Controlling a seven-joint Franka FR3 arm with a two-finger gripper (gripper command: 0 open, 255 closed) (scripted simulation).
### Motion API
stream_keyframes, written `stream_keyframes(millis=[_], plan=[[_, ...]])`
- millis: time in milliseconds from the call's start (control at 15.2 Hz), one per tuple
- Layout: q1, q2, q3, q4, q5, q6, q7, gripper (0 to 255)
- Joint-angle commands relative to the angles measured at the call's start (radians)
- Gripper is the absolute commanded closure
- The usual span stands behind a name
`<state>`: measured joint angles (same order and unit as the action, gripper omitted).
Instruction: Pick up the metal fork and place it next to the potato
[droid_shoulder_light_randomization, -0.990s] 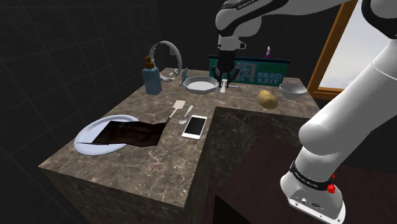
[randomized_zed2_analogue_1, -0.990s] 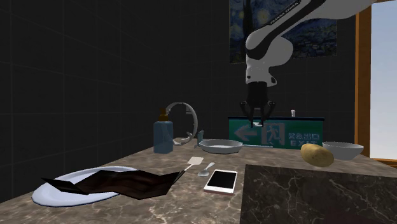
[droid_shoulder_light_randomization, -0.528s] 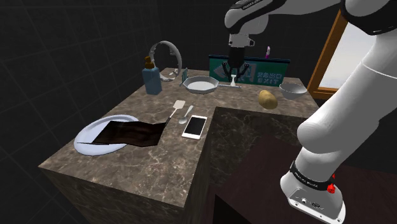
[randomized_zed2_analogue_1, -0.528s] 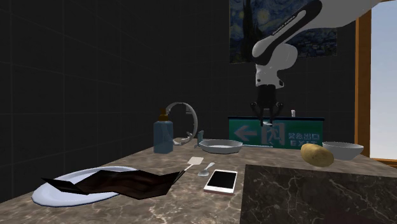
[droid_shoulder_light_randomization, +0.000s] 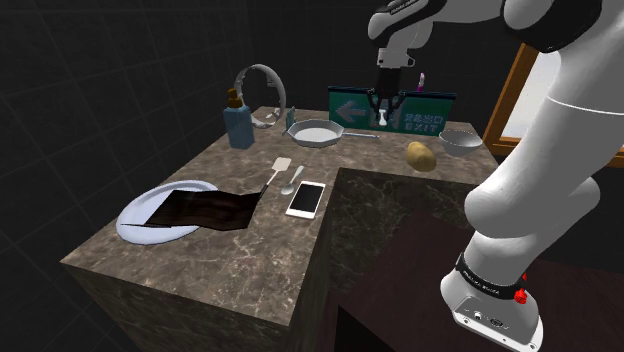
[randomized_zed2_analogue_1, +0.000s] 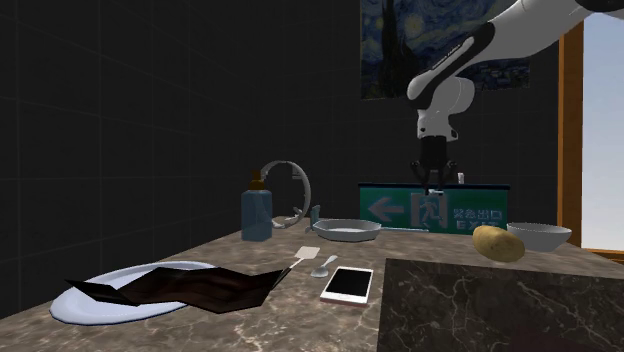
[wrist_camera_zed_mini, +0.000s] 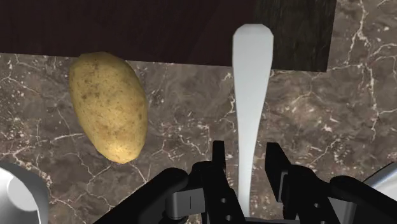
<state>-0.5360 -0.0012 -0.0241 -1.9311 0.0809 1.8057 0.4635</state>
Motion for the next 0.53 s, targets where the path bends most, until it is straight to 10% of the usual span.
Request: stream_keyframes(millis=[0, 462], plan=[[-0.024, 0.047, -0.024, 0.058, -0.005, -0.014, -0.046, 255], [-0.076, 0.175, -0.065, 0.198, -0.004, -0.033, -0.139, 255]])
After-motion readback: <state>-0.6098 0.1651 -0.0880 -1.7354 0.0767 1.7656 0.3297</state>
